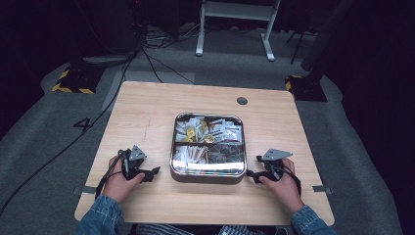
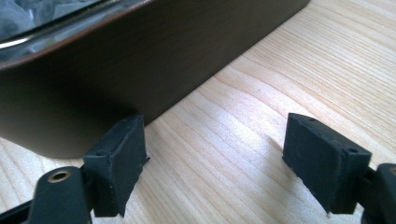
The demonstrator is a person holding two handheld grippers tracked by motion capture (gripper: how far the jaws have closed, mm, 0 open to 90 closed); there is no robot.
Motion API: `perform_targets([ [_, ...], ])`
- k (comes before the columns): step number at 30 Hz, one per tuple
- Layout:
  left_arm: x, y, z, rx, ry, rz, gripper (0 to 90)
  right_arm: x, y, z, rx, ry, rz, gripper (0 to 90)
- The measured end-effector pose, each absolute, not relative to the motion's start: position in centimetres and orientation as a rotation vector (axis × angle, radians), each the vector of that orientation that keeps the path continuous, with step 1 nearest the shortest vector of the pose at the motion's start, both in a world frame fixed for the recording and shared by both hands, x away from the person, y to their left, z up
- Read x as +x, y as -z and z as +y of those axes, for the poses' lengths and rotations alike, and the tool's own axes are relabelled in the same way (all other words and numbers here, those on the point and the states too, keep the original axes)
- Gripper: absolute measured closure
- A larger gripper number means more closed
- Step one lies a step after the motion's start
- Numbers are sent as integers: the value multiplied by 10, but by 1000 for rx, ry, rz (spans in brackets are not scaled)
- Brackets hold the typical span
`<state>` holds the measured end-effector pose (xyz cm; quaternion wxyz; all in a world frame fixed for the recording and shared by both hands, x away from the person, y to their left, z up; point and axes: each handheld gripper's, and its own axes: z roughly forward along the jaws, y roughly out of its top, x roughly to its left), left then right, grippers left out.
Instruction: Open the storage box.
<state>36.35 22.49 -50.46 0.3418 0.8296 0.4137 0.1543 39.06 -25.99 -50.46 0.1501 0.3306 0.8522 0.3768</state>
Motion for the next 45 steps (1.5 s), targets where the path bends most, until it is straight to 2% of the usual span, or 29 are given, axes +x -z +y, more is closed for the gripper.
perform_targets([
  [13,362,504,229,2164,-402,1068,184,392,504,-259,1002,-1071,2421,219],
  [24,361,505,228,2151,-401,1084,185,398,496,-272,1114,-1144,2405,270],
  [35,359,505,235,2167,-401,1055,185,402,446,-265,998,-1208,2374,283],
  [45,347,494,242,2139,-387,1106,191,425,418,-218,853,-1277,2467,266],
])
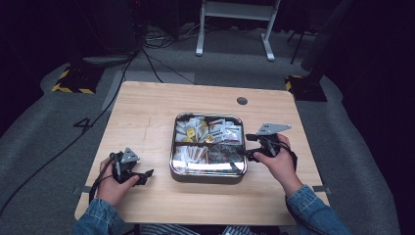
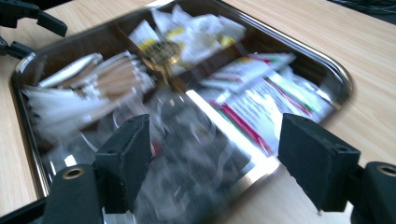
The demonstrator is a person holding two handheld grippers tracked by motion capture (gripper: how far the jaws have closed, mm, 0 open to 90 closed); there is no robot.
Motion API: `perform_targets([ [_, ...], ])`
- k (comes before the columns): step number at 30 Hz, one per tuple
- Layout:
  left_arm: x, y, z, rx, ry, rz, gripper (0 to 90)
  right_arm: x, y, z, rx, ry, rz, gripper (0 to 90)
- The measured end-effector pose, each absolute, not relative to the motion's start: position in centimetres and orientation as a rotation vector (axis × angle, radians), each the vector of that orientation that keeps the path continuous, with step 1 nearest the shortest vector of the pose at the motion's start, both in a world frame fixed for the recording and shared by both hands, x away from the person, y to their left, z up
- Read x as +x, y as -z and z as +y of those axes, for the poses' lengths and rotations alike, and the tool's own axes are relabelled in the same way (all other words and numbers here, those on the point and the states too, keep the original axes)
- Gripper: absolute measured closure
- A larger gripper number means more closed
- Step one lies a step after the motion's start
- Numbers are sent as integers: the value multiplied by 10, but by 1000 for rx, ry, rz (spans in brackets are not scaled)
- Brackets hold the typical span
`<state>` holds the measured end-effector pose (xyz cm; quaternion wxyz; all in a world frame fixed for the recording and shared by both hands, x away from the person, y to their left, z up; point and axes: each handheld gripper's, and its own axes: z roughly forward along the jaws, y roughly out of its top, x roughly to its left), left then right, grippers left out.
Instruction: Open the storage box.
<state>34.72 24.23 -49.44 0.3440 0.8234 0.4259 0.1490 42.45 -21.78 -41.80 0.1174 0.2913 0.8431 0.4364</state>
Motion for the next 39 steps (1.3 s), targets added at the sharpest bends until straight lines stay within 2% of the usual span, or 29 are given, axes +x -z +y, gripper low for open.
perform_targets([
  [5,342,491,244,2130,-379,1102,190,441,412,-183,789,-1288,2504,267],
  [17,333,493,242,2154,-362,1097,194,453,422,-143,744,-1280,2569,283],
  [29,338,501,247,2130,-352,1144,200,463,437,-119,720,-1208,2645,464],
  [33,337,503,249,2137,-377,1122,198,466,439,-117,731,-1204,2651,584],
  [39,337,505,251,2148,-408,1095,191,465,436,-116,715,-1182,2647,590],
])
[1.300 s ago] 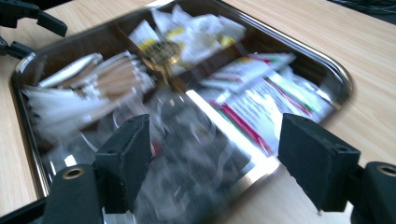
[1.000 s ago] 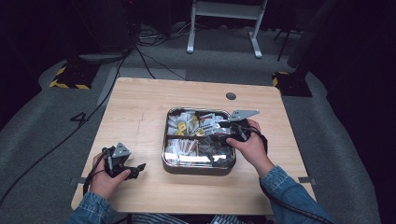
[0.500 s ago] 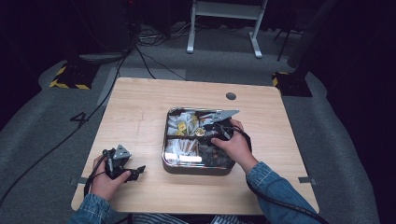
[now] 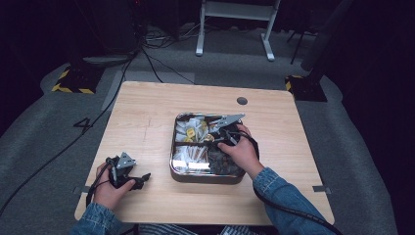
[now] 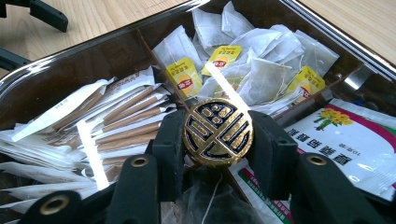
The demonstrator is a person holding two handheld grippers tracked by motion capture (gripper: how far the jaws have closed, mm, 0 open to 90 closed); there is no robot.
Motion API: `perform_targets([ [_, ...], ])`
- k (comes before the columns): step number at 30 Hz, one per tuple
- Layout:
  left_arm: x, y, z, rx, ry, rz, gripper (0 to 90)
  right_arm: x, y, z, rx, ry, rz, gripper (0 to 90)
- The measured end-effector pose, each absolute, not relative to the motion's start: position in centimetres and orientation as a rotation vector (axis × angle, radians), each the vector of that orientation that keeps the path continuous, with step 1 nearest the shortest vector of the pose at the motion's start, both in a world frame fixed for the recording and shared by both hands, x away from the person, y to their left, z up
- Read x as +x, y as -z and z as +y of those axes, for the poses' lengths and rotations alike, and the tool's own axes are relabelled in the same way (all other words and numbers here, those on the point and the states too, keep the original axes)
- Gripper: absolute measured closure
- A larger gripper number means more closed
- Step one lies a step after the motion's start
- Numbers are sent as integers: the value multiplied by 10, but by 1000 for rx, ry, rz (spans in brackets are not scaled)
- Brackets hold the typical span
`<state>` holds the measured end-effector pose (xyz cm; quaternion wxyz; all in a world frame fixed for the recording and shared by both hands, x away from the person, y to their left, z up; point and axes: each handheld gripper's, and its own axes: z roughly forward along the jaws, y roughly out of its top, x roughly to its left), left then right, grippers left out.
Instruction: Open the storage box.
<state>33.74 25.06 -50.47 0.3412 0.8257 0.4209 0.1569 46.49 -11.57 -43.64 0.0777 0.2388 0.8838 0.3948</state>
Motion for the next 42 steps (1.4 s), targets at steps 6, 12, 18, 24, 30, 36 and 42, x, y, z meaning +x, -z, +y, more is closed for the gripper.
perform_targets([
  [6,338,505,251,2152,-410,1091,188,465,435,-117,710,-1191,2637,590],
  [12,338,505,251,2150,-406,1092,184,463,425,-120,697,-1206,2605,591],
  [18,338,505,251,2148,-403,1096,180,462,411,-125,683,-1231,2580,591],
  [24,339,505,251,2147,-408,1099,179,459,397,-133,669,-1251,2560,591],
  [30,340,505,251,2150,-407,1098,179,457,384,-146,658,-1266,2540,591],
  [36,341,505,251,2145,-411,1098,179,456,374,-167,654,-1268,2529,591],
  [42,340,505,251,2146,-412,1102,179,456,365,-196,676,-1260,2502,591],
])
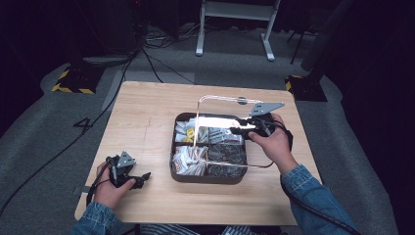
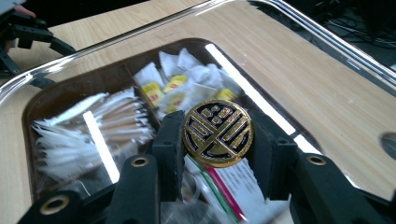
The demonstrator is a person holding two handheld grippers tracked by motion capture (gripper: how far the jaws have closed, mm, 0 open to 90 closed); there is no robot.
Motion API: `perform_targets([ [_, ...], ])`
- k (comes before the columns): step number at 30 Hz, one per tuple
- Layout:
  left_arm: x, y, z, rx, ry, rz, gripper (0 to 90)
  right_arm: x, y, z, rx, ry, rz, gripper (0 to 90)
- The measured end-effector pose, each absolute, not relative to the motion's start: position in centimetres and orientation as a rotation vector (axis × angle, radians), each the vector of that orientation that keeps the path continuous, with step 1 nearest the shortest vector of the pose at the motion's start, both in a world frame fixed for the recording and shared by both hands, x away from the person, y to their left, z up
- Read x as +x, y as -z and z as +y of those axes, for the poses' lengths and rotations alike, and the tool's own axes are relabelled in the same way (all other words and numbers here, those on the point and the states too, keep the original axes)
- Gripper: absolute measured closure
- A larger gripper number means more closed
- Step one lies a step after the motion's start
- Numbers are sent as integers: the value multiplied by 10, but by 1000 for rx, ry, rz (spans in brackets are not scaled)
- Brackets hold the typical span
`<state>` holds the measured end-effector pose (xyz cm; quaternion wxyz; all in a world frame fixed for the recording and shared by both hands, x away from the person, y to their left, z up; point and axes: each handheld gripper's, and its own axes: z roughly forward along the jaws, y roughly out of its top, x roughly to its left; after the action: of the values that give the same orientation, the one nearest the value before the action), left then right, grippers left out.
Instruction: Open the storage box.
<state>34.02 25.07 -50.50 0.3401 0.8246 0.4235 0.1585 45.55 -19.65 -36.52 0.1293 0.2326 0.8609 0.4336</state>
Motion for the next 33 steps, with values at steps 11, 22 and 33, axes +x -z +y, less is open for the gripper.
perform_targets([
  [11,340,505,251,2147,-416,1100,179,457,352,-252,754,-1195,2457,591],
  [22,340,505,251,2146,-412,1102,179,458,352,-294,835,-1151,2424,591],
  [33,340,505,251,2146,-412,1102,179,458,357,-328,889,-1125,2406,591],
])
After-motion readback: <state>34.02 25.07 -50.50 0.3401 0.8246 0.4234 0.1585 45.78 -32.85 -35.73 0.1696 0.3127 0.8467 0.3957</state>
